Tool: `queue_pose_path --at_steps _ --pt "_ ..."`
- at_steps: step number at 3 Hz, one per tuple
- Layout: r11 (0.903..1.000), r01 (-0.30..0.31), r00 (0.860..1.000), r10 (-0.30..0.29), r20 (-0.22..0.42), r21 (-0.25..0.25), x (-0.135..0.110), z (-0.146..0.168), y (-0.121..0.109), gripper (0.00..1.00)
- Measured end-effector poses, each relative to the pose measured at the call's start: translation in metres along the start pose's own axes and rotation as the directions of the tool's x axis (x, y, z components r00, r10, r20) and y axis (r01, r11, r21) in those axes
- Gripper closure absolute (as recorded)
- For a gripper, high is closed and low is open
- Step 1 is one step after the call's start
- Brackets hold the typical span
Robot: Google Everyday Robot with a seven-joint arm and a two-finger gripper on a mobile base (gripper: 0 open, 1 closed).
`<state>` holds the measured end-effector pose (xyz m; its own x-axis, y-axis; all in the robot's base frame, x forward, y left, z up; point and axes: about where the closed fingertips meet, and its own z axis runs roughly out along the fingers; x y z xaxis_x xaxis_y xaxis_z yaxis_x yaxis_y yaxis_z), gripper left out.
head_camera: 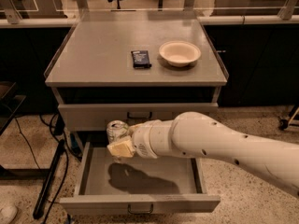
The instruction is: Place 7up can into middle drawer
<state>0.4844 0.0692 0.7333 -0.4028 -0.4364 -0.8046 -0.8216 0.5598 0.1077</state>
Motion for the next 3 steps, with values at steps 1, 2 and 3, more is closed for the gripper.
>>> queue_pose_path --at_steps 1,2,3 --pt "0.9996 -0.02 1.0 0.02 0.017 0.021 0.006 0.009 -0.002 1.0" --pt "0.9954 -0.057 0.997 0.053 0.05 0.078 0.033 0.027 -0.018 1.0" --pt "0.9834 -0.089 0.992 0.073 0.105 0.158 0.051 0.035 -0.038 1.0"
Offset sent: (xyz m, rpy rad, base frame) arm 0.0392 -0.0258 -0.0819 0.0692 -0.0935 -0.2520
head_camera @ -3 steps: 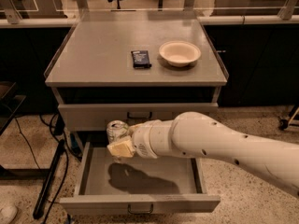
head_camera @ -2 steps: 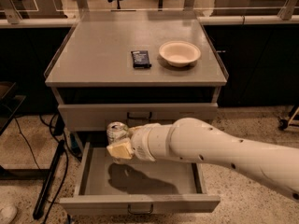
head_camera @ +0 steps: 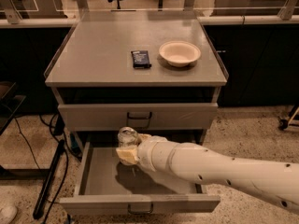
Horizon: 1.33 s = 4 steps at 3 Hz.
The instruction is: Place 7up can into middle drawer
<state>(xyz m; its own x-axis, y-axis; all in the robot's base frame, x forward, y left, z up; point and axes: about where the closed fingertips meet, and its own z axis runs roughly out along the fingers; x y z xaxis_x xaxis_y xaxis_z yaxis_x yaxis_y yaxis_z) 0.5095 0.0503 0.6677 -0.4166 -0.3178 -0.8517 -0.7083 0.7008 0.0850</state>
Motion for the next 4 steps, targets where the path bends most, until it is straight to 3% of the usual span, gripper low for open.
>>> queue_pose_path --at_steps 1,3,4 --pt "1.0 0.0 1.0 0.0 0.0 0.0 0.0 0.0 0.0 1.0" --pt "0.9962 -0.057 0.998 0.057 0.002 0.067 0.048 0.039 -0.01 1.0" --pt "0.9892 -0.111 0.994 0.11 0.011 0.096 0.071 0.055 -0.016 1.0"
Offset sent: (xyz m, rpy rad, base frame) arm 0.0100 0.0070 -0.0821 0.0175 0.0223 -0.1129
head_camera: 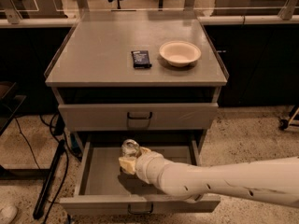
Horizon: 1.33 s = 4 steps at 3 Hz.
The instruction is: Place 7up can into middle drawer
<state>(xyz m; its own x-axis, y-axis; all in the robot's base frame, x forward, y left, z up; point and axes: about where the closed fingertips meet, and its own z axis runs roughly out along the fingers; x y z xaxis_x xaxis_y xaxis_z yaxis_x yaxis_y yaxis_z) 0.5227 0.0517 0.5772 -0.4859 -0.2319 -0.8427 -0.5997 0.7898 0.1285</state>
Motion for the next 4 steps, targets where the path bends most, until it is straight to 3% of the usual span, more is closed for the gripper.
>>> queue_pose_path --at_steps 2,4 --pt "0.9988 -0.047 0.999 0.047 0.0 -0.011 0.015 0.009 -0.003 1.0" --pt "0.9867 -0.163 0.987 0.163 0.004 -0.004 0.068 0.042 -0.03 1.0"
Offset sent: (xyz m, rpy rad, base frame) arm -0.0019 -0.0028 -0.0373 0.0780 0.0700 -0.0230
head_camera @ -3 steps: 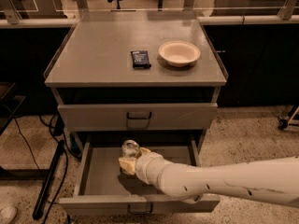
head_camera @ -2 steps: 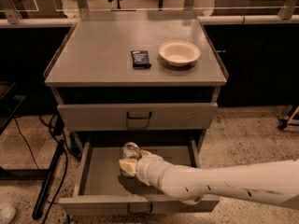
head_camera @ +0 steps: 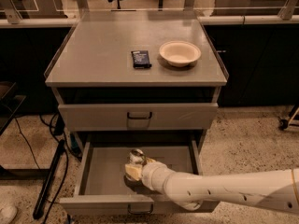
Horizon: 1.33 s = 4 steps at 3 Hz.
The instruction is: Place 7up can into middle drawer
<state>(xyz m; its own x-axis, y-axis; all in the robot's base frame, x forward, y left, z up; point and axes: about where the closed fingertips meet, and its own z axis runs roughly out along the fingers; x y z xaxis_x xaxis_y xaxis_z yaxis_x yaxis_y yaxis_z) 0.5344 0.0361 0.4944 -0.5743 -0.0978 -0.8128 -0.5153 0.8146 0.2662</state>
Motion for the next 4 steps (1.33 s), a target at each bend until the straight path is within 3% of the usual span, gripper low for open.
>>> queue_pose_path --at_steps 1,4 --pt "1.0 0.0 1.0 0.0 0.0 0.0 0.0 0.0 0.0 1.0" --pt "0.9911 0.004 0.993 -0.019 0.113 0.133 -0.014 0.033 -0.02 1.0"
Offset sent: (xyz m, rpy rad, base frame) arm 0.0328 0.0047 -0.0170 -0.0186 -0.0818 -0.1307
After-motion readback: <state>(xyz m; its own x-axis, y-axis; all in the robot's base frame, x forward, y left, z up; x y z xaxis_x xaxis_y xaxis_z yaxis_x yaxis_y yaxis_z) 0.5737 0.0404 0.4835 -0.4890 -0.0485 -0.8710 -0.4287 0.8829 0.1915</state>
